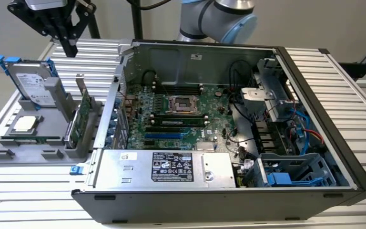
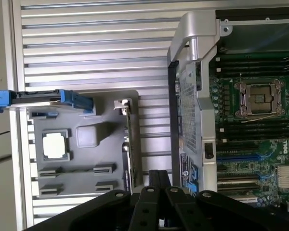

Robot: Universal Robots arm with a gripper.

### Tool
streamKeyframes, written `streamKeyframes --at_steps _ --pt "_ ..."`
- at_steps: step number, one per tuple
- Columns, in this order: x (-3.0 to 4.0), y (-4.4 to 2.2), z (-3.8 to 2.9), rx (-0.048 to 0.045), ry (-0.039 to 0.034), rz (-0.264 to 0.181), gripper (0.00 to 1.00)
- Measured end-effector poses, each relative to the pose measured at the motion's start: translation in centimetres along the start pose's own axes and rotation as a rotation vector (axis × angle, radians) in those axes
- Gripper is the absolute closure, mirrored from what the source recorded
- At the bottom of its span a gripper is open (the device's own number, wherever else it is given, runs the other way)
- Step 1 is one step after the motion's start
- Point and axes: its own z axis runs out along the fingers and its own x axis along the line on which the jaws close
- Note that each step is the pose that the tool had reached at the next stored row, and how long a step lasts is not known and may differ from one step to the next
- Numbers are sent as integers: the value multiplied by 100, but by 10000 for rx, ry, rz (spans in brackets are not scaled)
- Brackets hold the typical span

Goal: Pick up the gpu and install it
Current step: 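Reach for the gpu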

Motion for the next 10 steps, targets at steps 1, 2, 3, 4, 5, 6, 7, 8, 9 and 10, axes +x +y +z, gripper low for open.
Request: streamKeyframes --at_steps 1,2,3,4,5,6,7,8,9,10 --pt "16 -1 -1 1 1 -1 100" --pt "33 -2 -1 0 1 -1 100" --pt "52 -4 -2 1 1 -2 100" --pt "69 -5 -2 1 1 -2 100" --pt "84 -6 -2 0 1 -2 100" --pt "103 -7 -3 1 1 -2 100" --pt "120 -8 -3 0 0 -2 100" --pt "136 -9 -3 1 1 -2 100" --pt "152 -10 -4 1 0 -2 100" --pt "168 -11 -4 1 1 -2 100"
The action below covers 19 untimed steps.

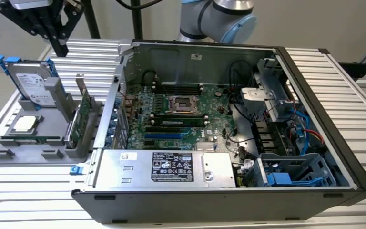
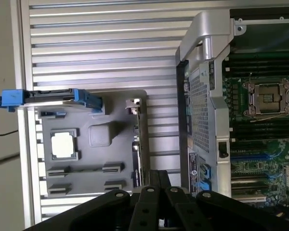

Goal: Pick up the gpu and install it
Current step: 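Reach for the gpu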

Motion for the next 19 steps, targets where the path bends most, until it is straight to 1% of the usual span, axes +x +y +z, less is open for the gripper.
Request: streamKeyframes --at_steps 13,19 --pt "189 -13 -4 -1 -1 -3 100" --pt "254 -17 -6 0 0 -2 100"
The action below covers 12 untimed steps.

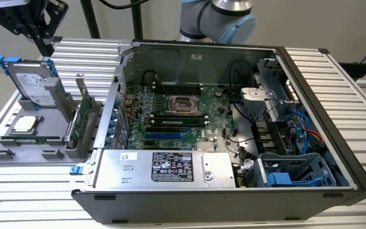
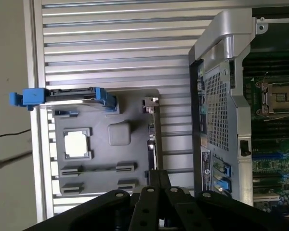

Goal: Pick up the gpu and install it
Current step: 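Reach for the gpu, then pick up the gpu and move the gpu toward the slot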

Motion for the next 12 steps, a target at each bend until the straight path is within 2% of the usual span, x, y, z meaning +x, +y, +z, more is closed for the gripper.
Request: streamKeyframes --at_steps 12 --pt "14 -1 0 0 1 -23 100"
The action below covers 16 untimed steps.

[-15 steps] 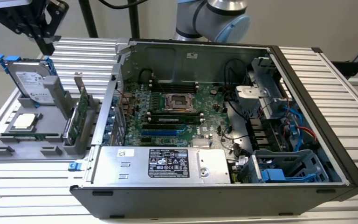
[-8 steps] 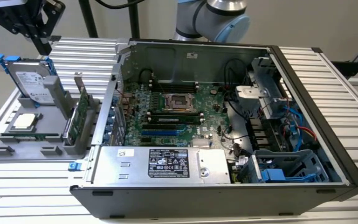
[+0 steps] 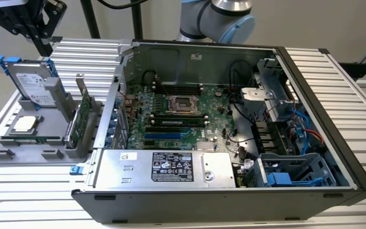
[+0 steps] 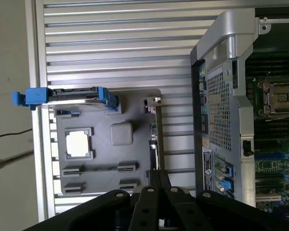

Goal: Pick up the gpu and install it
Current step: 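Pick up the gpu and move the gpu toward the slot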

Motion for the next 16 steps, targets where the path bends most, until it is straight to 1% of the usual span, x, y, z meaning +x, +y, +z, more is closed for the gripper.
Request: streamKeyframes --at_steps 11,12,16 --pt "0 0 0 0 0 -9 100" --pt "0 0 0 0 0 -9 0" --pt "0 0 0 -1 0 -12 0"
